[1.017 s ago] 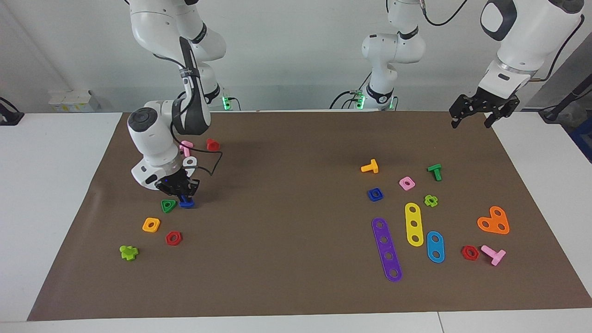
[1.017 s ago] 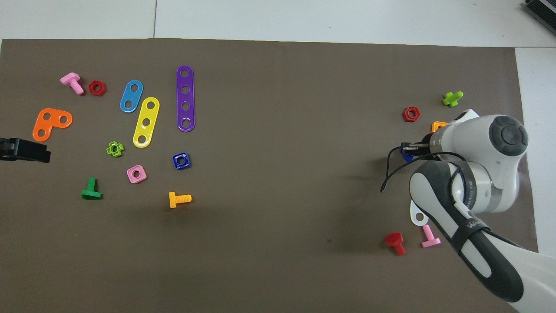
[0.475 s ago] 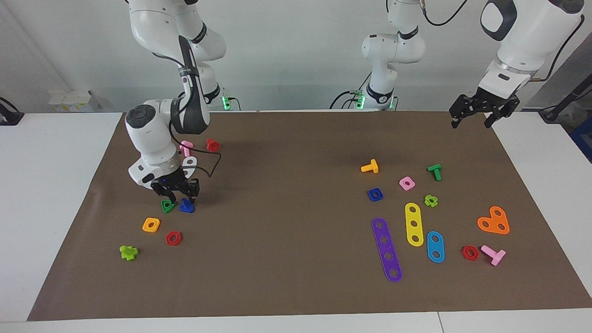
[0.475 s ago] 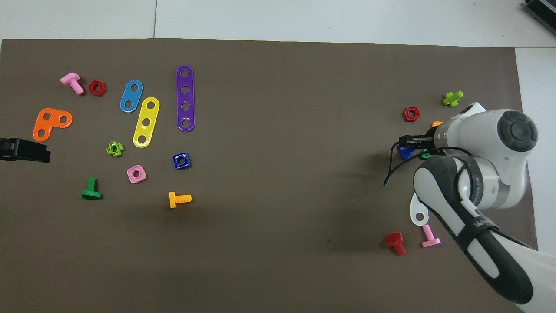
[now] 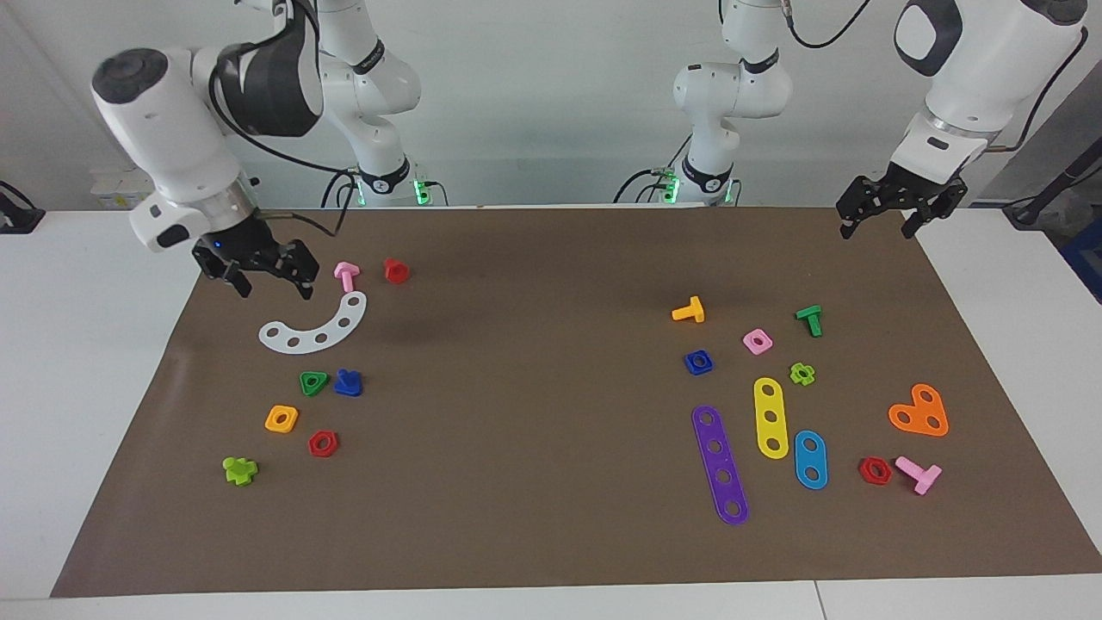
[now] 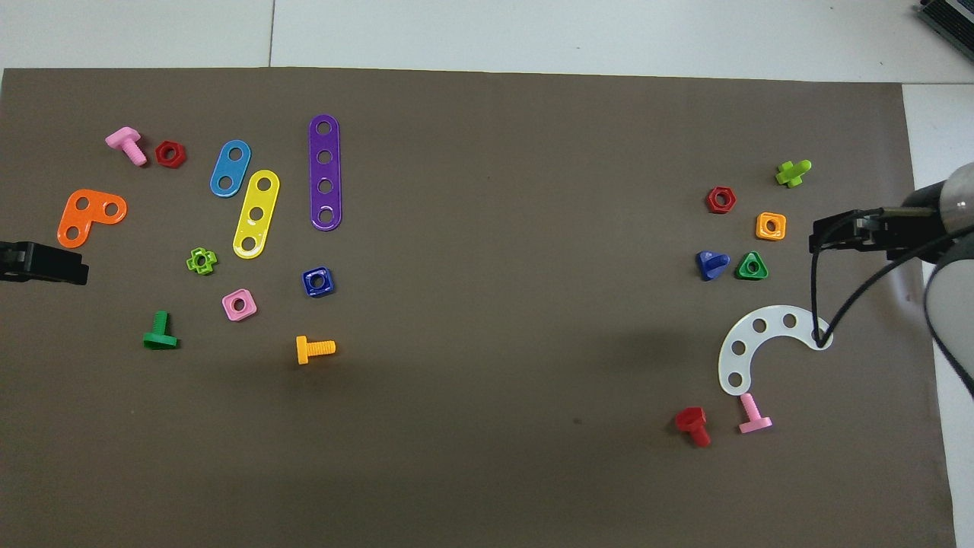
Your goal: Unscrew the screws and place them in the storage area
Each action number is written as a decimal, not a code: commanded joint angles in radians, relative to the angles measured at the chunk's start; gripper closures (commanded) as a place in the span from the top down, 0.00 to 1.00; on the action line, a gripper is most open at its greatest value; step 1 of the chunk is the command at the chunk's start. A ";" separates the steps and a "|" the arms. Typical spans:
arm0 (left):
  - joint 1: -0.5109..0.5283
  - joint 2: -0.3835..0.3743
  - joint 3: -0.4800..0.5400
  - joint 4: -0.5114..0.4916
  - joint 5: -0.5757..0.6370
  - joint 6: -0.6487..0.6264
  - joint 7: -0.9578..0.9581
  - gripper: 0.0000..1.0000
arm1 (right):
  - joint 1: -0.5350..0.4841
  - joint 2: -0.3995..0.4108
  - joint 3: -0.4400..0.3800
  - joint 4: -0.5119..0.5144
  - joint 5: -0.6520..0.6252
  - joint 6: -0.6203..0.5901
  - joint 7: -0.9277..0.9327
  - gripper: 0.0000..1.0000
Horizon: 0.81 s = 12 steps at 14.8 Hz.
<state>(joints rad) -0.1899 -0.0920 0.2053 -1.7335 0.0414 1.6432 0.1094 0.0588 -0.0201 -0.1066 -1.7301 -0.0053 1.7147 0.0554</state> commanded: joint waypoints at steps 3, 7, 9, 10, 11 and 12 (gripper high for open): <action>0.000 -0.022 -0.003 -0.017 0.028 0.001 -0.014 1.00 | -0.007 -0.003 0.002 0.222 -0.025 -0.309 -0.034 1.00; 0.000 -0.022 -0.001 -0.018 0.028 0.001 -0.014 1.00 | -0.007 -0.041 0.008 0.193 -0.045 -0.336 -0.042 1.00; 0.000 -0.022 -0.001 -0.017 0.028 0.001 -0.014 1.00 | -0.005 -0.076 0.007 0.124 -0.045 -0.285 -0.045 1.00; 0.000 -0.022 -0.003 -0.017 0.028 0.001 -0.014 1.00 | -0.005 -0.080 0.007 0.118 -0.045 -0.285 -0.054 1.00; 0.000 -0.022 -0.001 -0.017 0.028 0.001 -0.014 1.00 | -0.005 -0.081 0.007 0.113 -0.045 -0.284 -0.064 1.00; 0.000 -0.022 -0.001 -0.017 0.028 0.001 -0.014 1.00 | -0.004 -0.084 0.007 0.103 -0.045 -0.276 -0.065 1.00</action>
<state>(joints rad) -0.1899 -0.0920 0.2053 -1.7335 0.0414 1.6432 0.1091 0.0592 -0.0611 -0.1054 -1.5644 -0.0302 1.4006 0.0270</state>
